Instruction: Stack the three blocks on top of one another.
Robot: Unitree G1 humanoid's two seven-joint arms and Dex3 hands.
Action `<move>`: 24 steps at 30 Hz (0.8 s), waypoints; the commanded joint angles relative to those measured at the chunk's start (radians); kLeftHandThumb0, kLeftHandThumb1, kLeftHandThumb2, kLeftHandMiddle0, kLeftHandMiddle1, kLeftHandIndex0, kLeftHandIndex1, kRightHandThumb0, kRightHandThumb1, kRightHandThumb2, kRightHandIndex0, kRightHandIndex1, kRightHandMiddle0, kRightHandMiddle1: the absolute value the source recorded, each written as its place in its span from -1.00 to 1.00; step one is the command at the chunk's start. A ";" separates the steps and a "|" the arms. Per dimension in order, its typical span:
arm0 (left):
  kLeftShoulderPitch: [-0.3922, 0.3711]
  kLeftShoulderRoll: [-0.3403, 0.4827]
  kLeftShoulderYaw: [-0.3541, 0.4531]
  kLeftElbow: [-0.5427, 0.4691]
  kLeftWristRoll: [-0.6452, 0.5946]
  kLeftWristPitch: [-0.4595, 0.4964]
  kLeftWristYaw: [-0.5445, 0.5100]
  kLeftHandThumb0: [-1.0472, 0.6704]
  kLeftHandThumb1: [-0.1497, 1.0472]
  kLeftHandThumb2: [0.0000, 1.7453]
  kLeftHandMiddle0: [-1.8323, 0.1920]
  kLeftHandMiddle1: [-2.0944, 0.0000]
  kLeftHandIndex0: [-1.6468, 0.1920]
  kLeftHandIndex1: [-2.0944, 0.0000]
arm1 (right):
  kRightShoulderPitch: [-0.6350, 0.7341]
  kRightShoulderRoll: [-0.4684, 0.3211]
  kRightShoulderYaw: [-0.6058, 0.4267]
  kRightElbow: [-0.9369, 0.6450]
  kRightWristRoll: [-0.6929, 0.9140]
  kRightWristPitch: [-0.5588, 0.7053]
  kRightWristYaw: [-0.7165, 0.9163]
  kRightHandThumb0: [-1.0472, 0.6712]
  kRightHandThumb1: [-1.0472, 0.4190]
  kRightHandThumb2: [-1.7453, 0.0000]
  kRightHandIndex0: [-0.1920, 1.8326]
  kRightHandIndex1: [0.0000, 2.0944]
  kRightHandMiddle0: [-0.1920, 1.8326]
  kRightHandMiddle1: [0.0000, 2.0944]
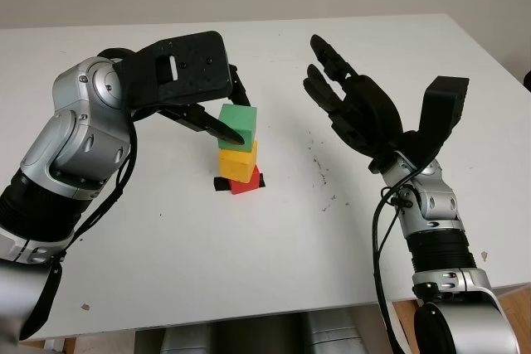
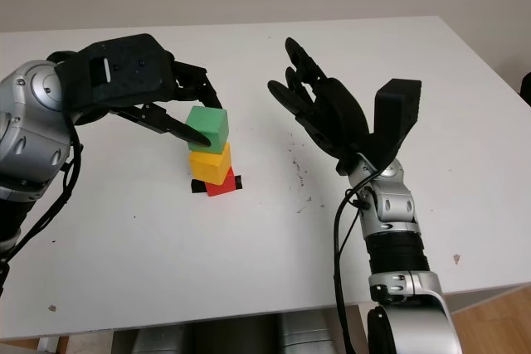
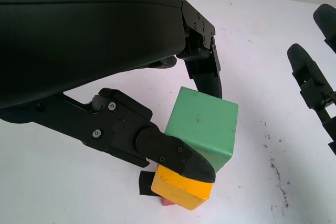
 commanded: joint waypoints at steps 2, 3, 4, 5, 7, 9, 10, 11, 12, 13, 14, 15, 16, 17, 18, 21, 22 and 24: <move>0.003 -0.005 0.021 -0.006 -0.012 0.012 0.005 -0.52 0.71 -0.94 0.58 0.95 0.57 0.33 | -0.002 -0.002 -0.001 -0.006 0.001 -0.006 -0.001 -0.55 -0.96 0.94 -1.00 -1.00 -0.87 -0.95; 0.001 -0.004 0.020 -0.007 -0.014 0.017 0.004 -0.53 0.71 -0.94 0.59 0.95 0.57 0.34 | -0.003 -0.002 -0.001 -0.005 0.000 -0.008 0.000 -0.55 -0.96 0.94 -1.00 -1.00 -0.87 -0.95; 0.000 -0.003 0.018 -0.010 -0.014 0.023 0.003 -0.54 0.71 -0.94 0.59 0.95 0.56 0.37 | -0.003 -0.002 -0.001 -0.005 0.000 -0.008 -0.001 -0.55 -0.96 0.94 -1.00 -1.00 -0.87 -0.95; -0.001 -0.002 0.015 -0.013 -0.013 0.029 0.003 -0.56 0.72 -0.94 0.59 0.95 0.55 0.39 | -0.002 -0.001 -0.001 -0.004 0.000 -0.008 -0.001 -0.56 -0.96 0.94 -1.00 -1.00 -0.87 -0.95; -0.004 0.000 0.009 -0.020 -0.011 0.043 0.001 -0.57 0.72 -0.94 0.60 0.95 0.55 0.42 | -0.002 -0.002 0.000 -0.003 -0.002 -0.012 0.001 -0.56 -0.96 0.94 -1.00 -1.00 -0.86 -0.95; -0.004 -0.001 0.008 -0.026 -0.013 0.053 0.001 -0.58 0.73 -0.94 0.63 0.96 0.54 0.48 | -0.001 -0.003 -0.001 -0.004 -0.001 -0.014 0.002 -0.57 -0.96 0.94 -1.00 -1.00 -0.87 -0.95; -0.004 -0.002 0.008 -0.028 -0.014 0.060 0.001 -0.59 0.73 -0.94 0.64 0.96 0.54 0.49 | 0.000 -0.002 -0.001 -0.006 0.000 -0.014 0.001 -0.56 -0.96 0.94 -1.00 -1.00 -0.87 -0.95; -0.005 -0.004 0.008 -0.032 -0.015 0.070 0.001 -0.59 0.74 -0.94 0.66 0.96 0.54 0.50 | 0.000 -0.002 -0.002 -0.008 0.000 -0.012 0.000 -0.56 -0.96 0.94 -1.00 -1.00 -0.87 -0.95; -0.006 -0.004 0.005 -0.038 -0.015 0.082 -0.001 -0.61 0.75 -0.93 0.68 0.97 0.56 0.52 | 0.001 -0.002 -0.002 -0.009 0.000 -0.012 -0.002 -0.56 -0.96 0.94 -1.00 -1.00 -0.87 -0.95; -0.008 -0.003 0.003 -0.042 -0.014 0.090 -0.002 -0.64 0.77 -0.93 0.71 0.98 0.58 0.54 | 0.001 -0.002 -0.002 -0.009 -0.001 -0.013 -0.002 -0.56 -0.96 0.94 -1.00 -1.00 -0.86 -0.95; -0.009 -0.004 0.004 -0.046 -0.018 0.101 -0.004 -0.66 0.78 -0.93 0.72 0.98 0.59 0.56 | 0.001 -0.002 -0.002 -0.010 -0.001 -0.011 -0.003 -0.56 -0.96 0.94 -1.00 -1.00 -0.86 -0.95; -0.010 -0.003 0.005 -0.050 -0.022 0.107 -0.007 -0.69 0.81 -0.93 0.75 0.97 0.62 0.60 | 0.001 -0.002 -0.002 -0.010 -0.001 -0.008 -0.005 -0.56 -0.96 0.94 -1.00 -1.00 -0.86 -0.95; -0.012 -0.002 0.007 -0.054 -0.027 0.112 -0.010 -0.74 0.89 -0.93 0.79 0.96 0.66 0.72 | 0.000 -0.002 -0.001 -0.010 -0.001 -0.006 -0.007 -0.56 -0.95 0.94 -1.00 -1.00 -0.86 -0.95; -0.009 0.001 0.018 -0.065 -0.038 0.097 -0.009 -0.78 0.94 -0.91 0.82 0.96 0.71 0.80 | 0.000 -0.003 -0.001 -0.010 -0.001 -0.006 -0.006 -0.56 -0.95 0.94 -1.00 -1.00 -0.86 -0.94; -0.006 0.004 0.026 -0.072 -0.046 0.085 -0.008 -0.83 0.98 -0.76 0.89 0.97 0.83 0.89 | -0.001 -0.003 0.000 -0.010 -0.001 -0.007 -0.005 -0.56 -0.96 0.94 -1.00 -1.00 -0.86 -0.95; -0.003 0.018 0.061 -0.079 -0.086 0.040 -0.011 -0.91 1.00 -0.55 0.98 0.99 0.97 0.97 | -0.002 -0.002 0.000 -0.006 0.000 -0.013 -0.001 -0.56 -0.96 0.94 -1.00 -1.00 -0.87 -0.95; -0.003 0.023 0.075 -0.085 -0.097 0.034 -0.011 -0.92 1.00 -0.46 0.99 1.00 0.99 0.99 | -0.002 -0.002 0.000 -0.006 -0.001 -0.013 -0.002 -0.56 -0.96 0.94 -1.00 -1.00 -0.88 -0.96; 0.002 0.029 0.115 -0.108 -0.117 0.030 0.002 -0.92 1.00 -0.36 1.00 1.00 1.00 1.00 | -0.003 0.000 -0.001 -0.005 0.000 -0.012 -0.005 -0.56 -0.96 0.94 -1.00 -1.00 -0.88 -0.96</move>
